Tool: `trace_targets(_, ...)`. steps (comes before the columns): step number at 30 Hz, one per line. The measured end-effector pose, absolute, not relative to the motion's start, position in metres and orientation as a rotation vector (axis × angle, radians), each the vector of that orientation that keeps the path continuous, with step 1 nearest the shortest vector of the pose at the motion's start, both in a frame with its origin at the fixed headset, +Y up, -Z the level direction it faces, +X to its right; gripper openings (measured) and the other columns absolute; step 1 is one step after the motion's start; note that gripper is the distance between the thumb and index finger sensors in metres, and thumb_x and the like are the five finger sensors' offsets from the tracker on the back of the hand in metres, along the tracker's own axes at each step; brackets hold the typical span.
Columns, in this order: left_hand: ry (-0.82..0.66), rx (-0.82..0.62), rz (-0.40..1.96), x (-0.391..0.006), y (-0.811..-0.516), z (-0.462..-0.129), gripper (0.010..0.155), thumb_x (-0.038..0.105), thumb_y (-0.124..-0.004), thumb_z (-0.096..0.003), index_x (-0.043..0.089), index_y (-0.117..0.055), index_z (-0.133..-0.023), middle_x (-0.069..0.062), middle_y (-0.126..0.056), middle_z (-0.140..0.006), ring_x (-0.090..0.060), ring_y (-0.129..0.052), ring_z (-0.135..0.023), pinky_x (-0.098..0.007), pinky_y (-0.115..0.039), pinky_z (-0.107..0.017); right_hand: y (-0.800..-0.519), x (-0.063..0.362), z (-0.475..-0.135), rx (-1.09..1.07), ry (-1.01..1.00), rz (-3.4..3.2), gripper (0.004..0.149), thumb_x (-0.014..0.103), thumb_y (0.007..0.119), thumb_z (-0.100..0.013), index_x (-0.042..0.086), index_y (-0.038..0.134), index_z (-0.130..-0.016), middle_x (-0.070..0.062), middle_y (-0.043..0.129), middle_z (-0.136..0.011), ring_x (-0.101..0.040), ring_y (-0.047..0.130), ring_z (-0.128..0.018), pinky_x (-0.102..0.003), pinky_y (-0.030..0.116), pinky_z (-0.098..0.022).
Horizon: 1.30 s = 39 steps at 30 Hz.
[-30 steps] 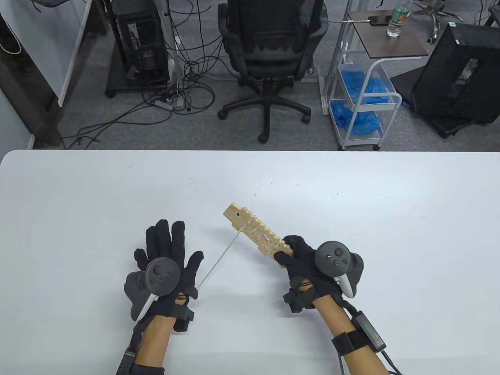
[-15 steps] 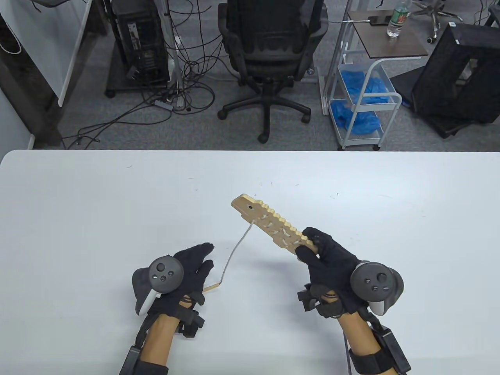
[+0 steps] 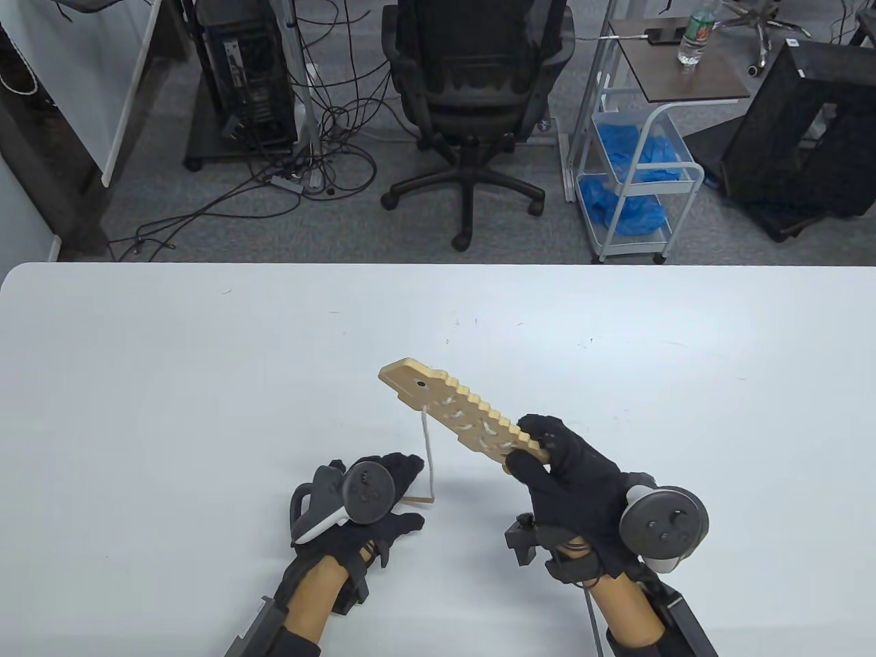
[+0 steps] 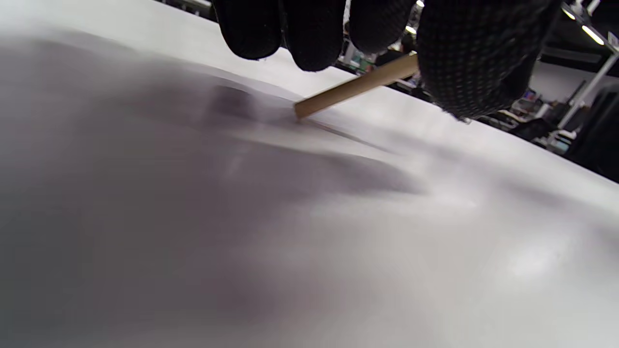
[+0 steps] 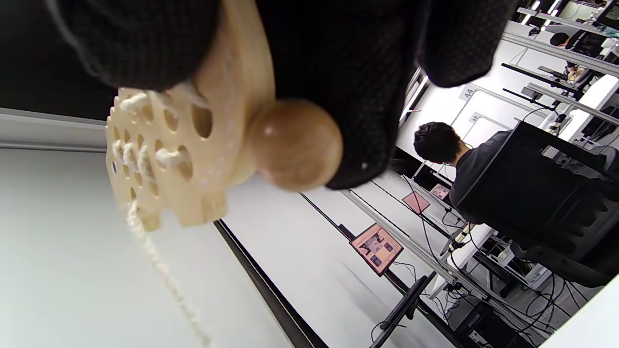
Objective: Remove rope from all holes on crocodile lacing toy
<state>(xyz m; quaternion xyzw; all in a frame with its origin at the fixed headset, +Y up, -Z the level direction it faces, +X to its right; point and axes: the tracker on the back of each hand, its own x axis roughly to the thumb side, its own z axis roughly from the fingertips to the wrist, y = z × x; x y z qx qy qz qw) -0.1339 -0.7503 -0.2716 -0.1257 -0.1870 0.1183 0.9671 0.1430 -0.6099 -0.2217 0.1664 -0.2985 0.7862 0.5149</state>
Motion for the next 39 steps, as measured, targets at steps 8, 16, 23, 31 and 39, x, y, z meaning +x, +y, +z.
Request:
trace_targets(8,-0.384,-0.153,0.235,-0.131,-0.741,-0.269,0.055,0.040,-0.086,-0.0418,0.037,-0.083,-0.096,0.008,-0.107,-0.083,-0.017,-0.099,-0.079,-0.068,-0.061,-0.073,-0.613,0.154,-0.225,0.334,-0.744,1.902,0.045,0.035,0.083,-0.038,0.022,0.076,-0.081,-0.009,0.099,-0.063,-0.033,0.105,-0.049,-0.064,0.072,-0.057)
trace_targets(16,-0.228,0.009,0.208,-0.165,-0.721,-0.273,0.071,0.034,-0.078,-0.0442,0.023,-0.050,-0.109,0.002,-0.100,-0.084,-0.014,-0.104,-0.062,-0.046,-0.083,-0.055,-0.633,0.177,-0.239,0.042,-0.762,2.325,0.047,0.036,0.081,-0.040,0.016,0.073,-0.082,-0.010,0.098,-0.060,-0.032,0.105,-0.041,-0.062,0.076,-0.052)
trace_targets(23,-0.241,0.122,0.276,-0.171,-0.706,-0.263,0.052,0.030,-0.068,-0.0465,0.031,-0.069,-0.098,-0.007,-0.090,-0.097,-0.019,-0.101,-0.076,-0.052,-0.079,-0.062,-0.688,0.176,-0.248,-0.073,-0.471,2.222,0.047,0.035,0.081,-0.040,0.014,0.074,-0.081,-0.011,0.099,-0.057,-0.033,0.105,-0.038,-0.062,0.076,-0.050)
trace_targets(31,-0.241,0.393,0.206,-0.171,-0.679,-0.244,0.045,0.041,-0.081,-0.0421,0.050,-0.089,-0.085,0.009,-0.089,-0.092,-0.012,-0.090,-0.077,-0.055,-0.071,-0.071,-0.713,0.152,-0.249,-0.025,-0.409,2.292,0.047,0.036,0.081,-0.039,0.014,0.076,-0.080,-0.011,0.100,-0.056,-0.032,0.105,-0.037,-0.061,0.077,-0.049)
trace_targets(39,-0.275,0.499,0.421,-0.170,-0.670,-0.235,0.045,0.038,-0.087,-0.0424,0.046,-0.091,-0.086,0.010,-0.099,-0.080,-0.008,-0.100,-0.065,-0.053,-0.075,-0.069,-0.723,0.139,-0.249,0.008,-0.286,2.222,0.047,0.036,0.081,-0.039,0.013,0.076,-0.079,-0.012,0.100,-0.055,-0.032,0.106,-0.035,-0.061,0.078,-0.048)
